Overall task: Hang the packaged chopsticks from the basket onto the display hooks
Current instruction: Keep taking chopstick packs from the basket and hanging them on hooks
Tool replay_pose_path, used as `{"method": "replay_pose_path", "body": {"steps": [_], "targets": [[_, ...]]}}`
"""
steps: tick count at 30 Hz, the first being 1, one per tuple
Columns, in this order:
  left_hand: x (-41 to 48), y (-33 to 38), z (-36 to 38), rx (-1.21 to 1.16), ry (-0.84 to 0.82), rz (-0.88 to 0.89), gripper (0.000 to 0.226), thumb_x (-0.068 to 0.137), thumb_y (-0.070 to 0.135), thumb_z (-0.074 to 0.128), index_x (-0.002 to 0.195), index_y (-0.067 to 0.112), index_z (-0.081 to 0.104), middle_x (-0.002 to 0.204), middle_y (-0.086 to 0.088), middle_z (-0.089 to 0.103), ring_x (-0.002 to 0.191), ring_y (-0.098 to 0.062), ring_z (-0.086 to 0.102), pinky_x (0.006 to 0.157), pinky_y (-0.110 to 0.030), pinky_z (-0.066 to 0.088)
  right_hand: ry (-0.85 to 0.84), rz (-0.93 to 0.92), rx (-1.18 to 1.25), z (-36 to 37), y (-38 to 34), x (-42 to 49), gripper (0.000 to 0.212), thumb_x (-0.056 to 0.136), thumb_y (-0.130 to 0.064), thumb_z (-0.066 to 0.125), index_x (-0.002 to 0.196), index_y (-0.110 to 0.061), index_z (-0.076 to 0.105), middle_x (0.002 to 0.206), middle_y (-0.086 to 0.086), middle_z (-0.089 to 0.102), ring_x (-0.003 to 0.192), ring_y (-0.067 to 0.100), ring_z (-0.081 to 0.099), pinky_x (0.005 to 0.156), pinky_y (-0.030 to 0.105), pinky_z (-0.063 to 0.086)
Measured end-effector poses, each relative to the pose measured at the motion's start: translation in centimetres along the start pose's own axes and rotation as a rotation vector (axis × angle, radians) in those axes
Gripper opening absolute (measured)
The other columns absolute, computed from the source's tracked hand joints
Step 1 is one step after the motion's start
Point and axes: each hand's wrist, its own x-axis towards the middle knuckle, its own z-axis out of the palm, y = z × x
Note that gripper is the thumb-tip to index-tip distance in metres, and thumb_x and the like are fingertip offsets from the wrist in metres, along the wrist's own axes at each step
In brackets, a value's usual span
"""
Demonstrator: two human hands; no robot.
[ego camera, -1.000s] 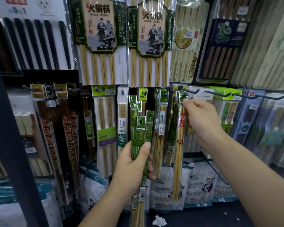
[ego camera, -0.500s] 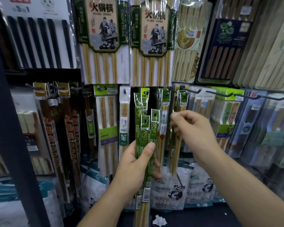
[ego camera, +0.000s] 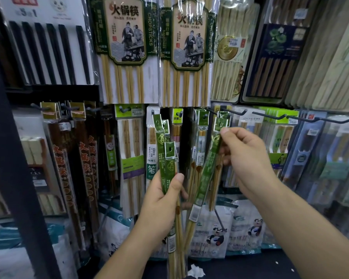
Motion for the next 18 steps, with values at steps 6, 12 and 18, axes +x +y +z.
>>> {"method": "replay_pose_path", "body": {"steps": [6, 12, 18], "targets": [[-0.3, 0.4, -0.1, -0.035, -0.011, -0.016, 0.068, 0.082, 0.065, 0.06, 0.127, 0.014, 0.055, 0.067, 0.008, 0.063, 0.069, -0.01, 0.07, 0.078, -0.037, 0.063, 0.11, -0.02, -0.041, -0.6, -0.7, 1.9, 0.025, 0.101, -0.028, 0.062, 0.078, -0.021, 0.069, 0.063, -0.002, 0.048, 0.064, 0.014, 0.045, 0.058, 0.026, 0.042], [-0.2, 0.6, 0.1, -0.031, -0.022, -0.016, 0.036, 0.078, 0.066, 0.06, 0.102, 0.04, 0.064, 0.07, 0.008, 0.064, 0.067, -0.007, 0.066, 0.067, -0.024, 0.059, 0.13, -0.015, -0.072, -0.5, -0.7, 2.4, 0.026, 0.101, -0.028, 0.061, 0.079, -0.016, 0.067, 0.072, 0.007, 0.044, 0.064, 0.016, 0.042, 0.058, 0.023, 0.042], [-0.1, 0.9, -0.3, 0.005, -0.049, -0.017, 0.015, 0.088, 0.057, 0.057, 0.086, 0.043, 0.064, 0.071, 0.004, 0.066, 0.064, -0.014, 0.065, 0.061, -0.018, 0.053, 0.172, -0.01, -0.067, -0.5, -0.6, 2.8, 0.027, 0.101, -0.029, 0.062, 0.076, -0.018, 0.065, 0.072, 0.005, 0.046, 0.059, 0.009, 0.044, 0.062, 0.022, 0.042]]}}
